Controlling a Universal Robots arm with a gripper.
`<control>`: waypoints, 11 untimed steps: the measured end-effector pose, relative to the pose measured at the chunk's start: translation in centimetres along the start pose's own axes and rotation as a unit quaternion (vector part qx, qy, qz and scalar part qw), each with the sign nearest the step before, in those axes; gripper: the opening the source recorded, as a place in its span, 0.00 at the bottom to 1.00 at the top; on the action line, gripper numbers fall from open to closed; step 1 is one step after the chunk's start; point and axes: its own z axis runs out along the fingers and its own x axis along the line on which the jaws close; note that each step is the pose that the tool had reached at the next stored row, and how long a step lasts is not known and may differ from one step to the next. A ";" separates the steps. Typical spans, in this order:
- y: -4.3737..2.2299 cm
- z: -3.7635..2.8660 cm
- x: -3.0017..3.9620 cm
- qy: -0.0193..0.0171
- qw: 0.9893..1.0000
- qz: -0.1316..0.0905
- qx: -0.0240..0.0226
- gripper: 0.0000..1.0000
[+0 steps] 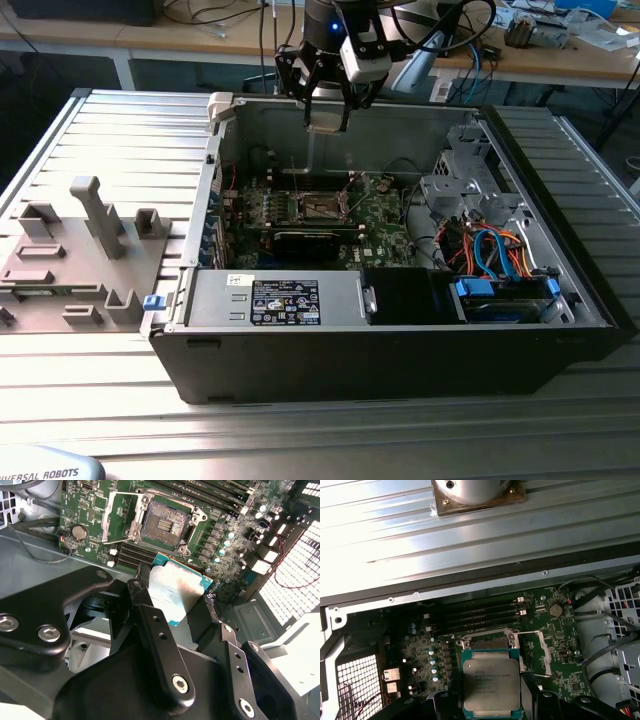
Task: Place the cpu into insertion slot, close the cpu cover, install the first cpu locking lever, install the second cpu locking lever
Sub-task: 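Place the cpu into insertion slot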
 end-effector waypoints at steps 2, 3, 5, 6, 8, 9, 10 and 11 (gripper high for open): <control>0.00 0.01 0.00 0.000 1.000 0.001 0.000 0.54; 0.00 0.01 0.00 0.000 1.000 0.001 0.000 0.54; 0.00 0.04 0.00 0.000 1.000 0.002 0.000 0.54; 0.00 0.05 0.00 0.000 1.000 0.003 0.000 0.54; -0.01 0.06 0.00 0.000 1.000 0.003 0.000 0.54; -0.01 0.06 0.00 0.000 1.000 0.003 0.000 0.54; -0.01 0.06 0.00 0.000 1.000 0.004 0.000 0.54; -0.01 0.06 0.00 0.000 1.000 0.004 0.000 0.54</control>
